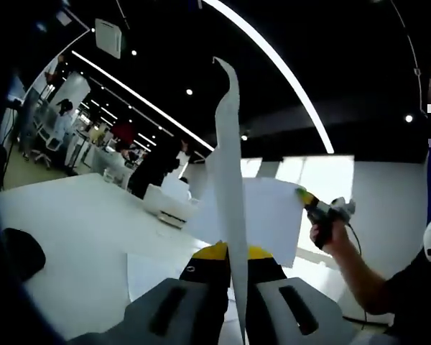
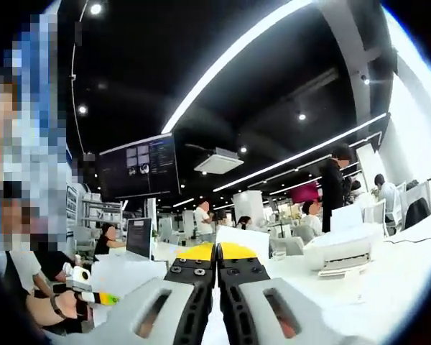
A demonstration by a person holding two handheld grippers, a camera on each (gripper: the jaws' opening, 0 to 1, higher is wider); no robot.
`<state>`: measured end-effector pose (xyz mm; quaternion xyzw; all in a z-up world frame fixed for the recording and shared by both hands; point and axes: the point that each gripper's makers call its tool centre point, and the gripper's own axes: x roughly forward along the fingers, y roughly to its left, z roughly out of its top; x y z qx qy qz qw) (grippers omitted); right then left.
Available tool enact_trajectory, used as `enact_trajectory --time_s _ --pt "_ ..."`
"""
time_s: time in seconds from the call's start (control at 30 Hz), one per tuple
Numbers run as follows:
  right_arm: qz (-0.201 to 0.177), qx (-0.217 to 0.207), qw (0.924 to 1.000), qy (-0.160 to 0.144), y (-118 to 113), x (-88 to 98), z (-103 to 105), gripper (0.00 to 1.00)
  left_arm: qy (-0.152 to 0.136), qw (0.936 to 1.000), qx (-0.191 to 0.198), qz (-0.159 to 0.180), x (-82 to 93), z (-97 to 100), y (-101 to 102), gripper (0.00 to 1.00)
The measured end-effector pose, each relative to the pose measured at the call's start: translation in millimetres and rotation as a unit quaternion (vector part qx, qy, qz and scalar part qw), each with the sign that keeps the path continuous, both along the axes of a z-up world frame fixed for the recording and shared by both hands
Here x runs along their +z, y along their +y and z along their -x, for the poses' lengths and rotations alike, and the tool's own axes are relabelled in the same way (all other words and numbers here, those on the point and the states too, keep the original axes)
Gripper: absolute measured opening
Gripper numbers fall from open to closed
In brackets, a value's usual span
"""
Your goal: Organize the stack of printing papers by aligning and flattening the scattered papers on the table
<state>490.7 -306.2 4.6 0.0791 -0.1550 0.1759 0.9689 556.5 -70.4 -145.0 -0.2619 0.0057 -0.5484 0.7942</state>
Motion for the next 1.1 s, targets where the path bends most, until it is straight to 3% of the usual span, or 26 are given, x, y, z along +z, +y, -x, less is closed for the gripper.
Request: enact_trajectory --time_s 0.53,0.8,1.1 --pt "0.04 0.045 0.9961 -0.065 54 53.2 30 0.0 0.03 0.9993 -0.006 0.02 -8.0 -4.7 1 0.06" --pt "0.009 0.088 0.9918 -0.092 67 76.4 51 0.0 0.037 0.999 -0.009 0.025 -10.5 -4.6 0 0.06" --pt "-0.009 0.133 0.9849 -0.11 83 88.4 76 0.0 0.052 0.9979 -0.017 0.036 -13.2 -5.7 -4 0.06"
